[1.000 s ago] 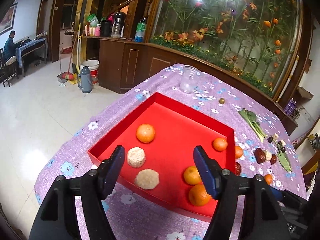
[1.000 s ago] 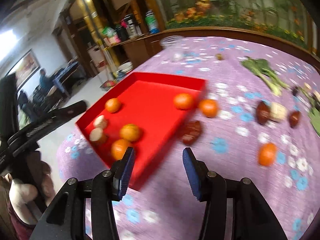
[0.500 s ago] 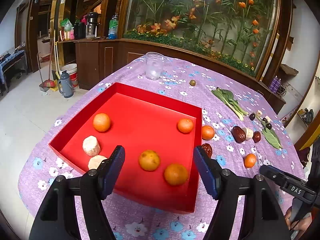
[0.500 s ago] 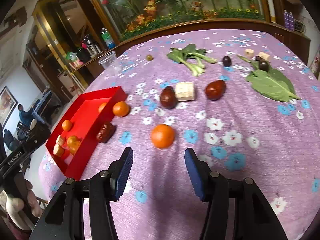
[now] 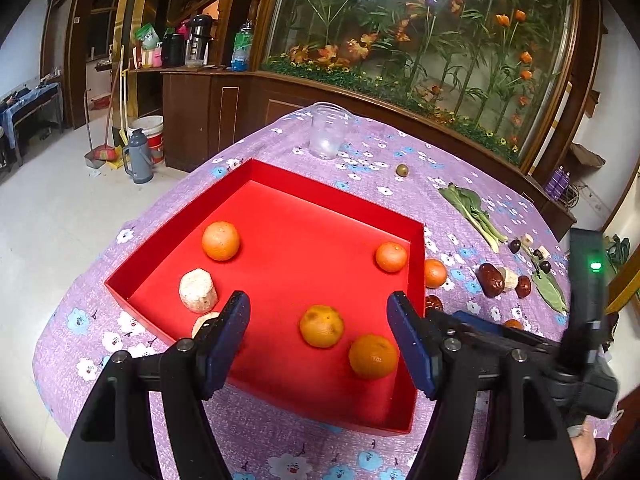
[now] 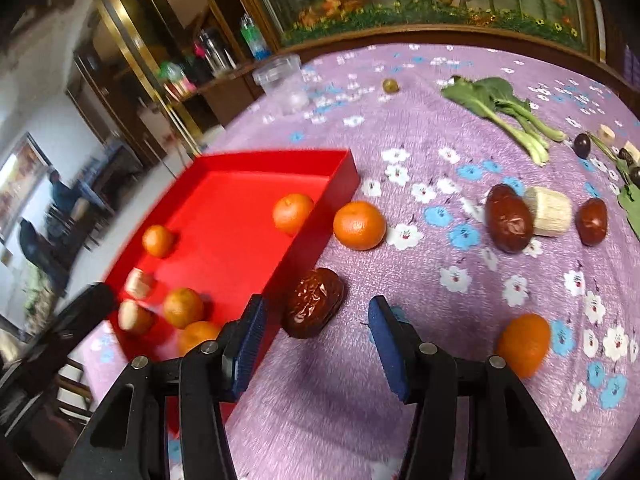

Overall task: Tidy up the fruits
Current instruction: 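Withdraw both open tools from the tray back over the table, then grasp a dark red date with the left tool while the right tool grasps an orange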

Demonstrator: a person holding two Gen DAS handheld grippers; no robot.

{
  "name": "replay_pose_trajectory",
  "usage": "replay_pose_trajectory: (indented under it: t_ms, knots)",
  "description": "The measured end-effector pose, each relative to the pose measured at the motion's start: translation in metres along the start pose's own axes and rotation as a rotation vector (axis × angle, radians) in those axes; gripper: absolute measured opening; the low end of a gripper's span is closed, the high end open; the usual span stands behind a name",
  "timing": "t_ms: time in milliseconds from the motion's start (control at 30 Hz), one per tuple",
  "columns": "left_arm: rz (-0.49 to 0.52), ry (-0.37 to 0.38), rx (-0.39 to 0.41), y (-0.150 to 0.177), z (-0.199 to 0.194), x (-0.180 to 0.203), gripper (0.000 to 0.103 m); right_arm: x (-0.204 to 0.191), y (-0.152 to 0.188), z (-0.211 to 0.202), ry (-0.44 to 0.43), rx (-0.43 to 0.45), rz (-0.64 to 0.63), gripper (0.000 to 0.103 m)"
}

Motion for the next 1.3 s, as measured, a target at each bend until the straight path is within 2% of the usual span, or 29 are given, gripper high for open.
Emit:
replay_pose_trajectory:
  t_ms: [33,67,133,300,400,467,567,733,800,867,933,1033,1133,1233,1300]
  knots:
    - [-0.002,0.002,-0.001,0.0,0.001,0.0,0.07,-0.001,0.0,0.005,0.009,-0.011,0.001,0.042]
    - [-0.003,0.005,-0.005,0.001,0.002,-0.001,0.07,0.0,0.001,0.01,0.005,-0.026,0.005,0.041]
    - [-0.002,0.011,-0.009,0.002,0.002,0.0,0.07,0.0,0.001,0.01,-0.009,-0.024,-0.003,0.028]
    - [0.011,0.028,-0.007,0.001,0.002,0.006,0.07,0.016,0.008,-0.009,0.028,-0.001,-0.007,0.027]
    - [0.029,0.049,-0.011,0.001,0.002,0.014,0.07,0.034,0.016,-0.026,0.059,-0.002,-0.014,0.027]
    - [0.05,0.06,-0.017,0.002,0.003,0.022,0.07,0.047,0.021,-0.041,0.044,-0.007,-0.003,0.027]
    - [0.083,0.086,-0.025,0.003,0.005,0.035,0.07,0.069,0.026,-0.069,0.017,0.031,0.021,0.027]
    - [0.166,0.159,-0.051,0.001,0.015,0.076,0.07,0.105,0.016,-0.096,0.095,0.11,0.033,0.032]
    - [0.205,0.189,-0.066,0.0,0.024,0.096,0.07,0.114,0.012,-0.094,0.079,0.107,0.064,0.032]
    - [0.258,0.186,-0.073,-0.003,0.033,0.115,0.07,0.116,0.009,-0.088,0.055,0.098,0.076,0.034]
    - [0.31,0.169,-0.091,-0.007,0.047,0.131,0.07,0.112,0.007,-0.079,0.042,0.088,0.072,0.039]
    - [0.329,0.176,-0.137,-0.011,0.068,0.142,0.069,0.104,0.005,-0.067,0.046,0.087,0.054,0.049]
    - [0.325,0.168,-0.171,-0.013,0.085,0.144,0.063,0.102,0.002,-0.062,0.098,0.107,0.028,0.049]
    - [0.33,0.174,-0.204,-0.01,0.098,0.147,0.06,0.106,0.0,-0.059,0.068,0.095,0.031,0.05]
    - [0.339,0.181,-0.232,-0.007,0.107,0.15,0.047,0.105,0.001,-0.057,0.064,0.092,0.014,0.05]
Point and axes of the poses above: each gripper's, at about its wrist camera, not at the fingertips, and z roughly the way its jaws point, x to its right, y to its underside, the point moved 2 cm from there along z, roughly the way its jaws point, and after that the axes turned 11 degrees about z, right-handed, at the moved point
